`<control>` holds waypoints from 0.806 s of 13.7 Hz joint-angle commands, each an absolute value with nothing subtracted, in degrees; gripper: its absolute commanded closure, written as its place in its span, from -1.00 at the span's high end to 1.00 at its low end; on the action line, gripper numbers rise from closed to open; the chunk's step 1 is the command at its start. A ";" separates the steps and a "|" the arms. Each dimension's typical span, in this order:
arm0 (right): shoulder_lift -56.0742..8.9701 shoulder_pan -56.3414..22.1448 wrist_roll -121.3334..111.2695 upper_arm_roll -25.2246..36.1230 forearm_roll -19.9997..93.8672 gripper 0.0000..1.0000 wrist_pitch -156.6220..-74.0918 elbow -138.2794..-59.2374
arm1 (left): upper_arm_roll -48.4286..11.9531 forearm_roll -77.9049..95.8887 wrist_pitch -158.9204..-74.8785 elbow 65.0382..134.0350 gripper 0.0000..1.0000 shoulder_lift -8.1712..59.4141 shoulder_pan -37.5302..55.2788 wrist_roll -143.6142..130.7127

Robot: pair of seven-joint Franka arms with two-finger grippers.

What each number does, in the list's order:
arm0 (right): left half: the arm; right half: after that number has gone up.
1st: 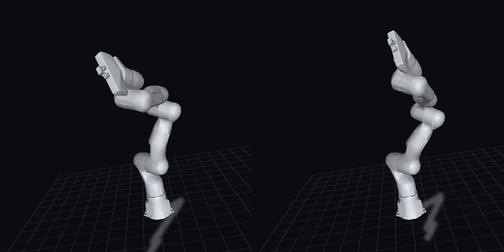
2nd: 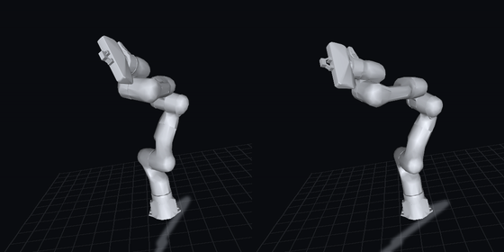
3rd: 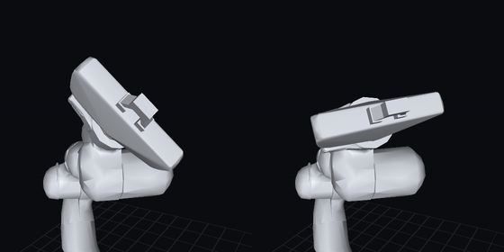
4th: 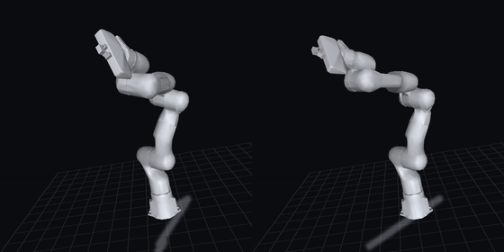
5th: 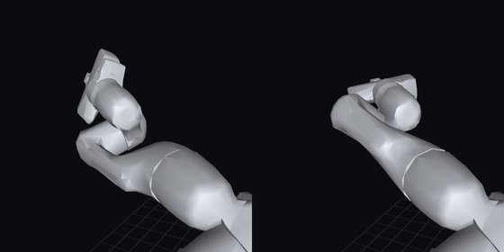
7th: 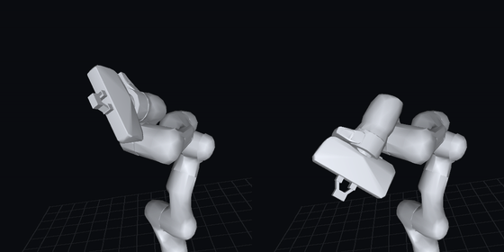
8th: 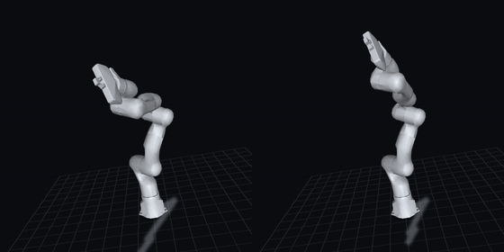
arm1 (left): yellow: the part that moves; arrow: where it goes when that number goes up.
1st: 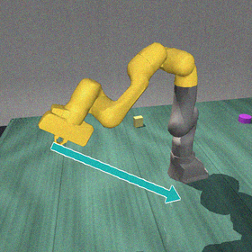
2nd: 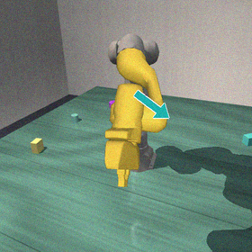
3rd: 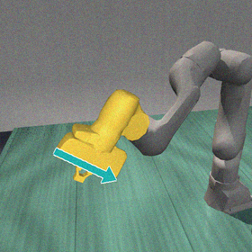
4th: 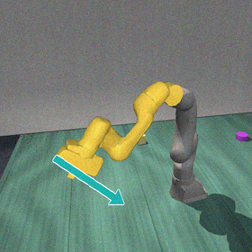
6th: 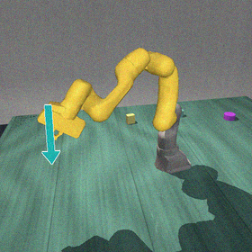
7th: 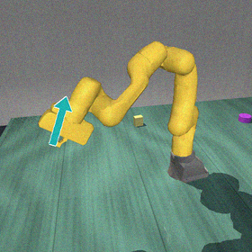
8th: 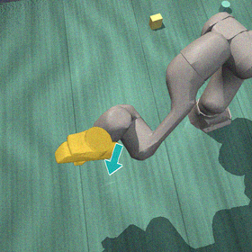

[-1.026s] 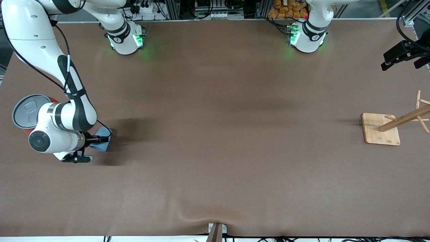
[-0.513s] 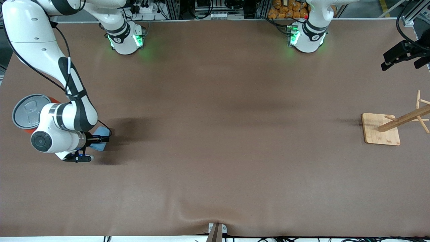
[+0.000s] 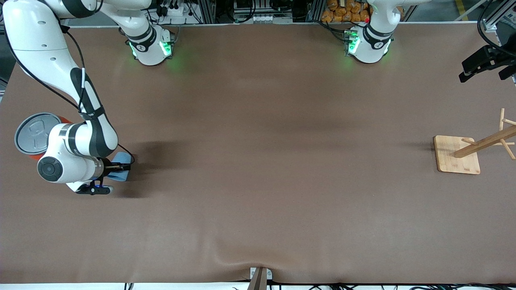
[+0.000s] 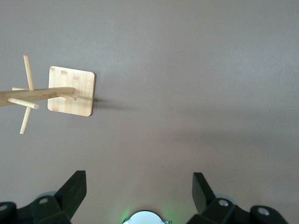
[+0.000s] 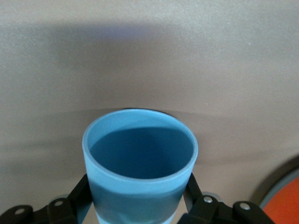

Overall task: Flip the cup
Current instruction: 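Close the right gripper on the blue cup and lift it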

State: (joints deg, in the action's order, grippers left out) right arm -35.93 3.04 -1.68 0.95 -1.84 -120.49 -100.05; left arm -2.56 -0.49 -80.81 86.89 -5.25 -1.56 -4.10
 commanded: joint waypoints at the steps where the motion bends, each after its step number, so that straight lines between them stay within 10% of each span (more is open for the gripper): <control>1: -36.21 2.99 -4.73 -0.17 -1.67 0.39 -121.29 -99.76 | -2.90 0.44 -80.42 87.36 1.00 -6.33 -2.37 -3.25; 11: -32.78 2.29 -17.49 -1.67 -1.67 0.39 -103.30 -85.62 | -2.99 0.53 -80.95 87.36 1.00 -6.06 -2.29 -3.25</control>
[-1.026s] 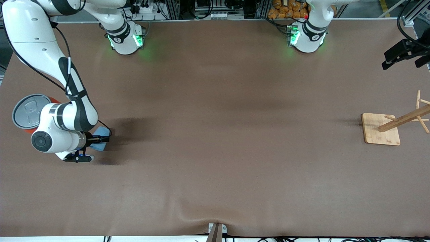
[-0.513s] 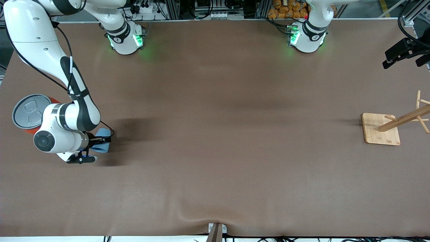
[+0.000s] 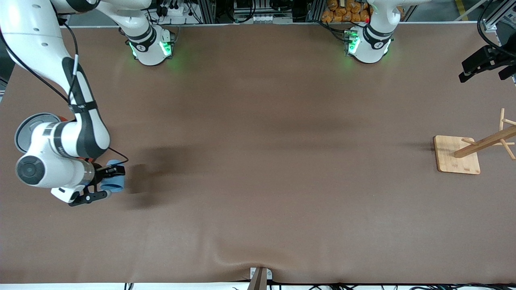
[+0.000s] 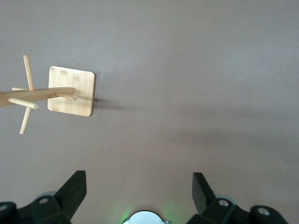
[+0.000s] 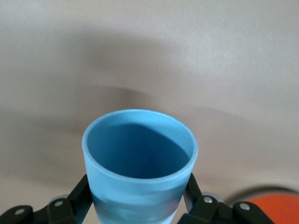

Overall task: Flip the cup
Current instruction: 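Carry the blue cup with the right gripper to the table middle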

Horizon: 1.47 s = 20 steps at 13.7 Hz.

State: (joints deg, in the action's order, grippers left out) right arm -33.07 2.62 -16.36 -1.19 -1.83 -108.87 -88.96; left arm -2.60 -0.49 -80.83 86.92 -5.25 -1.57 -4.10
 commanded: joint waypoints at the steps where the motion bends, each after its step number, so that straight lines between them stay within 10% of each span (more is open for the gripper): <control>1: -32.44 2.20 -17.93 -2.19 -1.67 0.39 -102.14 -85.08 | -2.99 0.53 -80.95 87.36 1.00 -6.06 -2.29 -3.25; 7: -33.75 -0.07 -28.55 -11.15 -1.67 0.39 -105.71 -83.23 | -2.90 0.53 -80.25 87.19 1.00 -6.94 -2.37 -3.08; 20: -38.94 -23.36 -60.64 -11.07 -5.01 0.42 -123.76 -83.49 | -2.81 0.26 -80.77 87.36 1.00 -6.77 -3.34 -2.55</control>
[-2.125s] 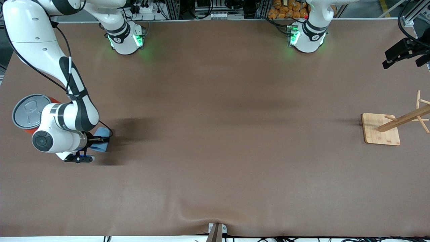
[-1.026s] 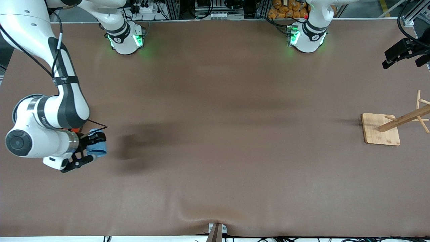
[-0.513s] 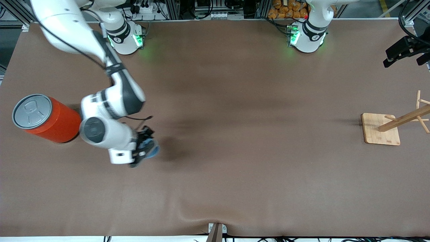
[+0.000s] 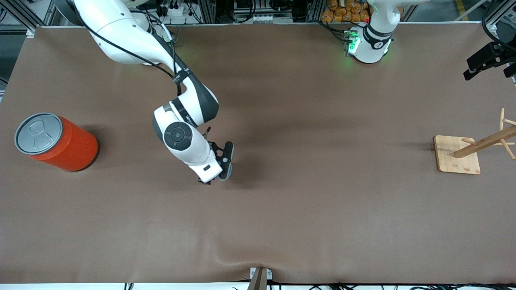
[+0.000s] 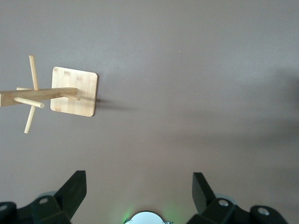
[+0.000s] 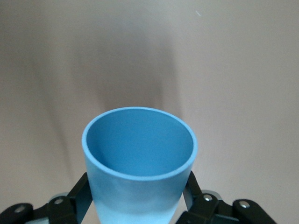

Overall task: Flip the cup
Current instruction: 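Carry the blue cup with the right gripper to the table middle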

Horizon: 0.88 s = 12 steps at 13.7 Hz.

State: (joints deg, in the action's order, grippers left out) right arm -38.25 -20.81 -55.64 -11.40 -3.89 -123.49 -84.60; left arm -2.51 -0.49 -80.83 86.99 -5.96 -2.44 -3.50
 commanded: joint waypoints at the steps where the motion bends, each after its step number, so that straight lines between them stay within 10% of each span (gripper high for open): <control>1: -38.94 -24.34 -60.56 -11.07 -5.10 0.37 -123.58 -83.84 | -2.81 0.18 -80.86 87.36 1.00 -6.68 -3.34 -2.55; 12: -41.57 -33.84 -53.26 -10.81 -5.54 0.35 -127.86 -87.98 | -2.90 0.00 -81.39 87.89 1.00 -8.26 -4.74 -1.76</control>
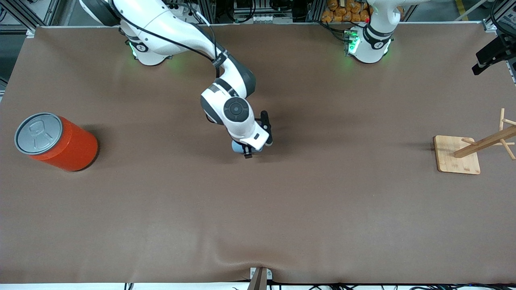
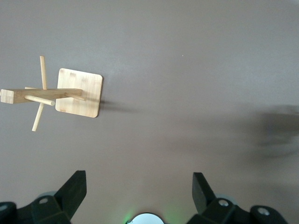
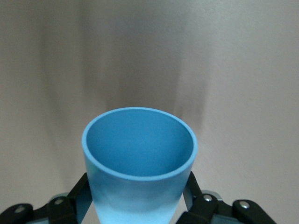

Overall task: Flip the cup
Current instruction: 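Carry the blue cup with the right gripper to the table middle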

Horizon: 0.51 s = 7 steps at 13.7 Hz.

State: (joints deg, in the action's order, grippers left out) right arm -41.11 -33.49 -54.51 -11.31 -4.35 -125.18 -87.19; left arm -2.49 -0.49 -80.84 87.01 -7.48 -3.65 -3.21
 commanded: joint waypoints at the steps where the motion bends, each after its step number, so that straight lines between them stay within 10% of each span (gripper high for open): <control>1: -42.70 -33.92 -53.52 -10.81 -5.54 0.37 -129.71 -87.98 | -2.90 0.00 -81.65 87.80 1.00 -8.26 -4.75 -1.76; 7: -43.68 -34.89 -54.23 -10.90 -5.45 0.63 -136.48 -90.87 | -3.08 -0.09 -81.65 87.80 1.00 -8.17 -4.66 -2.02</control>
State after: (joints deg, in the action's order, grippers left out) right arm -43.82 -34.35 -54.13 -11.20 -4.42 -132.30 -88.61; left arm -2.51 -0.49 -81.36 87.23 -7.48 -3.76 -3.21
